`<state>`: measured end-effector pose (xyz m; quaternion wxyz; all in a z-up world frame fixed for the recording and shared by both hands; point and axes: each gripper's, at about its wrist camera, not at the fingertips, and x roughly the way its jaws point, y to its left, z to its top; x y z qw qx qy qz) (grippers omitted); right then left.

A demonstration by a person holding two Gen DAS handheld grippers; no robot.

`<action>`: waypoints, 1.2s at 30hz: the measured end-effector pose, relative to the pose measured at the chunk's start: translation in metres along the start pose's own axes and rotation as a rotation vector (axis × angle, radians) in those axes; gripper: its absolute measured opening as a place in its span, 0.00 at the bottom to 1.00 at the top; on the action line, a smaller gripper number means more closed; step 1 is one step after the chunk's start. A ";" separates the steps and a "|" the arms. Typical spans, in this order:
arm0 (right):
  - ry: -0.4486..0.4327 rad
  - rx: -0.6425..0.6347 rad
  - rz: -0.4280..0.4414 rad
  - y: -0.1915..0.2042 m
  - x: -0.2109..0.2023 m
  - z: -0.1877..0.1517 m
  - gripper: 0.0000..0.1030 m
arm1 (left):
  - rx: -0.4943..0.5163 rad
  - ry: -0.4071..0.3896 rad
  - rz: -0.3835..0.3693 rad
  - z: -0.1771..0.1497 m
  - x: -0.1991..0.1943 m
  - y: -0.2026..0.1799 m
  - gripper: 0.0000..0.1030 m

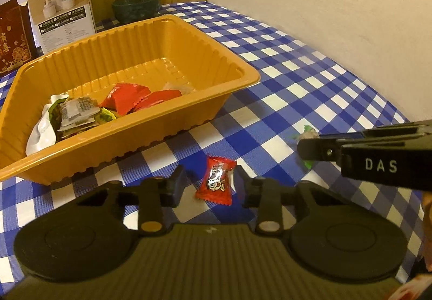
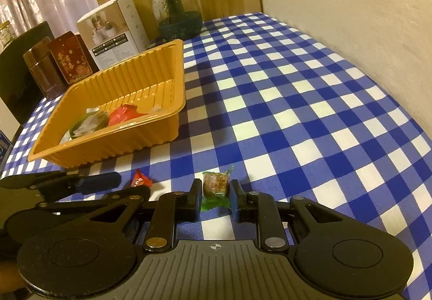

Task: Organize snacks
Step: 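Grasp the red candy packet with the left tool while the right tool grasps the green candy, then carry the red and green candies over the orange tray with both tools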

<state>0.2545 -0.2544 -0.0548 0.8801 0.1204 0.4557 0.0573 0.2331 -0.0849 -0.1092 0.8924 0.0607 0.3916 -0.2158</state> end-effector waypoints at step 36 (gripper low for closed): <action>0.001 -0.091 0.057 0.047 -0.032 -0.012 0.21 | -0.216 -0.020 0.092 -0.038 -0.091 0.035 0.14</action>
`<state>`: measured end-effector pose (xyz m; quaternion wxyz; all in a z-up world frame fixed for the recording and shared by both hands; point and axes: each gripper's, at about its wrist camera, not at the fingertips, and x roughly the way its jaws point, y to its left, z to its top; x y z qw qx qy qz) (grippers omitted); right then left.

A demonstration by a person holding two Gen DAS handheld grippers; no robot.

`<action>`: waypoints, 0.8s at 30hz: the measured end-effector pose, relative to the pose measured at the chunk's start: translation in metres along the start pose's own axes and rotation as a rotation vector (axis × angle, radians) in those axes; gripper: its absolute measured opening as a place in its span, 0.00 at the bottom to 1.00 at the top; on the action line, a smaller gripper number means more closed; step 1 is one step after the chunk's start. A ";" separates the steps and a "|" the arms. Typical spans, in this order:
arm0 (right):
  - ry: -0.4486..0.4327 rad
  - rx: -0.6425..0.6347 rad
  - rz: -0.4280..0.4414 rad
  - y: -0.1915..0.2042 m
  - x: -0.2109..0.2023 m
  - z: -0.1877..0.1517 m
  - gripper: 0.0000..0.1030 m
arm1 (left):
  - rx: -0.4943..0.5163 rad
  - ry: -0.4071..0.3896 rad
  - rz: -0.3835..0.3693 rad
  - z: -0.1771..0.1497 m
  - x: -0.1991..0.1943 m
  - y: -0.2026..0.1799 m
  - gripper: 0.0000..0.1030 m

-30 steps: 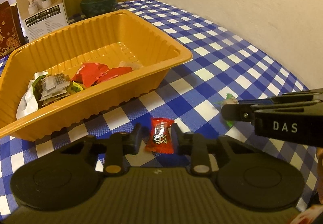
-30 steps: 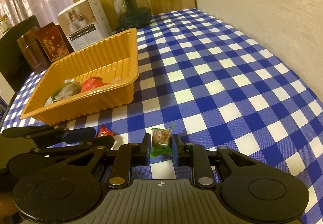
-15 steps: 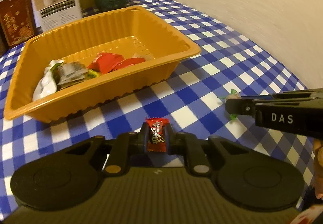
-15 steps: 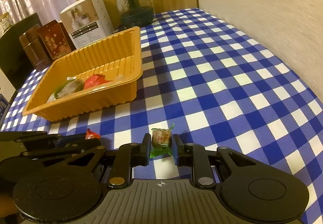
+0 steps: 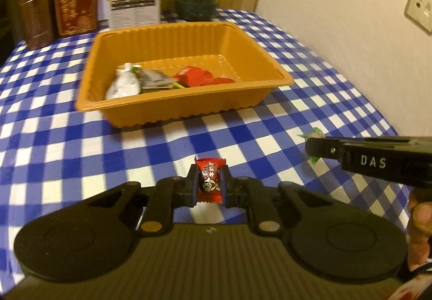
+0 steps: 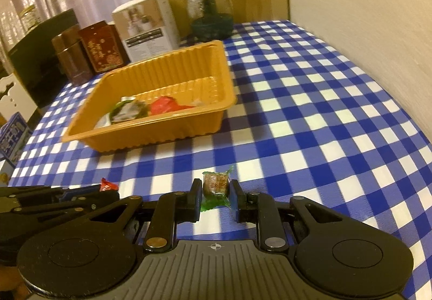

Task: Organize snacks
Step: 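Carry the red and green candies over the orange tray with both tools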

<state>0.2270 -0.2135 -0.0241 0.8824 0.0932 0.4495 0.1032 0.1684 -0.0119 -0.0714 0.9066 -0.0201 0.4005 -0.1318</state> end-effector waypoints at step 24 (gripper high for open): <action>-0.059 -0.087 0.065 0.047 -0.028 0.031 0.21 | -0.103 -0.064 0.056 0.029 -0.056 0.033 0.13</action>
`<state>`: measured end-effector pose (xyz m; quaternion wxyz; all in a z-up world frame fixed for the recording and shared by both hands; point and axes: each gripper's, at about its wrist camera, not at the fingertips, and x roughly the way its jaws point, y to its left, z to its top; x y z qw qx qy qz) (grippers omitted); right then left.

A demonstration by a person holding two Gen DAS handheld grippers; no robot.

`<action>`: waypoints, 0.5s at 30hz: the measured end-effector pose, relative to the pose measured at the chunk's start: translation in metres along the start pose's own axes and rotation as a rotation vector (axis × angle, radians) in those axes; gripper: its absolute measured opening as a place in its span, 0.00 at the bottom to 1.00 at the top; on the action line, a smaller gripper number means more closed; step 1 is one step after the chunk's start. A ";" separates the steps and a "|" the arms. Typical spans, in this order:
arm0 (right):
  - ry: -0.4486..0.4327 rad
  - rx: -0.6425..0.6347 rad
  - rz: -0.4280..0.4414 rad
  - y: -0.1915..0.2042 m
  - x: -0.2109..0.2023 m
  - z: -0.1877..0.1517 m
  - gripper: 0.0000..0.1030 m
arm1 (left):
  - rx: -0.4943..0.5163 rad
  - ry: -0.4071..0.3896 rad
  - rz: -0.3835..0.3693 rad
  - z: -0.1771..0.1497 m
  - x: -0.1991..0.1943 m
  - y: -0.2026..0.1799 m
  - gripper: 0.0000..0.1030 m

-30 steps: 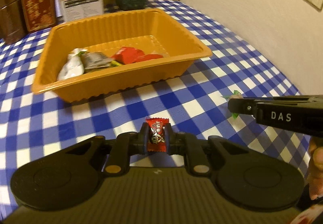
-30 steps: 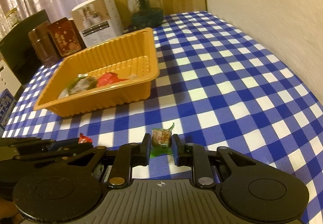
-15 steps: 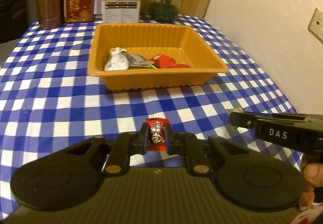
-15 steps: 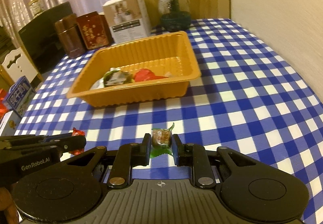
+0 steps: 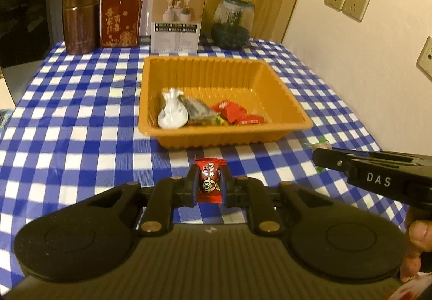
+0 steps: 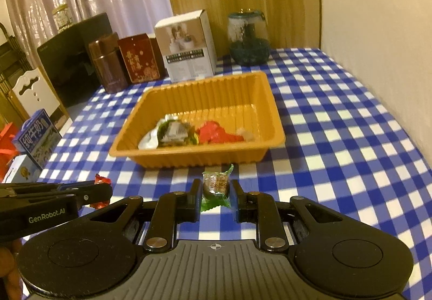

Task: Organize snacks
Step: 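Carry the red and green candies over the orange tray with both tools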

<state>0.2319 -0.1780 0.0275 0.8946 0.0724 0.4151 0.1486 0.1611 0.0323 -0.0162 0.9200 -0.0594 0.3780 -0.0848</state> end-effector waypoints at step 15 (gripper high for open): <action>-0.028 -0.028 0.014 -0.004 0.021 0.042 0.21 | 0.029 -0.032 -0.022 0.053 0.015 -0.001 0.14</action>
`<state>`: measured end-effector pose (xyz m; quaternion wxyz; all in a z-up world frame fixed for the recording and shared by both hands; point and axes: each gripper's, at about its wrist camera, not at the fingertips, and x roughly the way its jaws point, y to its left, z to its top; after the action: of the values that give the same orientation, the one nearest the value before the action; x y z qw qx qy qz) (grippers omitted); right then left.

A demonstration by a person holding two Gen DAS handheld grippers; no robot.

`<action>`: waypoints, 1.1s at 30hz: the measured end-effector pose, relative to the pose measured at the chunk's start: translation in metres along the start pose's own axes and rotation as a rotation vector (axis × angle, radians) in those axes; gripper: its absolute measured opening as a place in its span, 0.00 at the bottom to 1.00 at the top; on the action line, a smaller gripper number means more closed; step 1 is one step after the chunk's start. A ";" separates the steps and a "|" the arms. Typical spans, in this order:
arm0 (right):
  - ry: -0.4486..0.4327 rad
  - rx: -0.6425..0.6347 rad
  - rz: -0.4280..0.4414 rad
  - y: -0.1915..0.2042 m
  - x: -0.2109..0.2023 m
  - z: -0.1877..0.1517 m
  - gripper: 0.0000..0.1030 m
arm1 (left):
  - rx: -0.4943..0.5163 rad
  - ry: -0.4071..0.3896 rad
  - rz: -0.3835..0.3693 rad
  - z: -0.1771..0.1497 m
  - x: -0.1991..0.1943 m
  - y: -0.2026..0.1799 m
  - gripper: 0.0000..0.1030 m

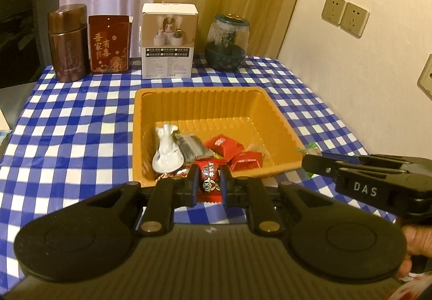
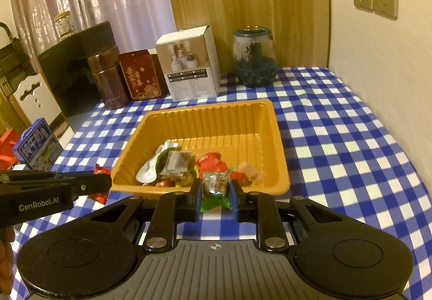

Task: Organize snacks
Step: 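Carry the red and green candies over the orange tray with both tools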

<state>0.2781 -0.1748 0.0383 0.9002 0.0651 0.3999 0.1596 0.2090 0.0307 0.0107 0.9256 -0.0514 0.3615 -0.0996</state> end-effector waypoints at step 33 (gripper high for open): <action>0.090 0.008 0.019 -0.032 0.115 0.055 0.21 | 0.008 0.088 0.000 0.057 0.114 0.017 0.13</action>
<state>0.3985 -0.1652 -0.0124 0.8795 0.0653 0.4400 0.1691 0.3319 0.0233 -0.0255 0.9091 -0.0434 0.4013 -0.1032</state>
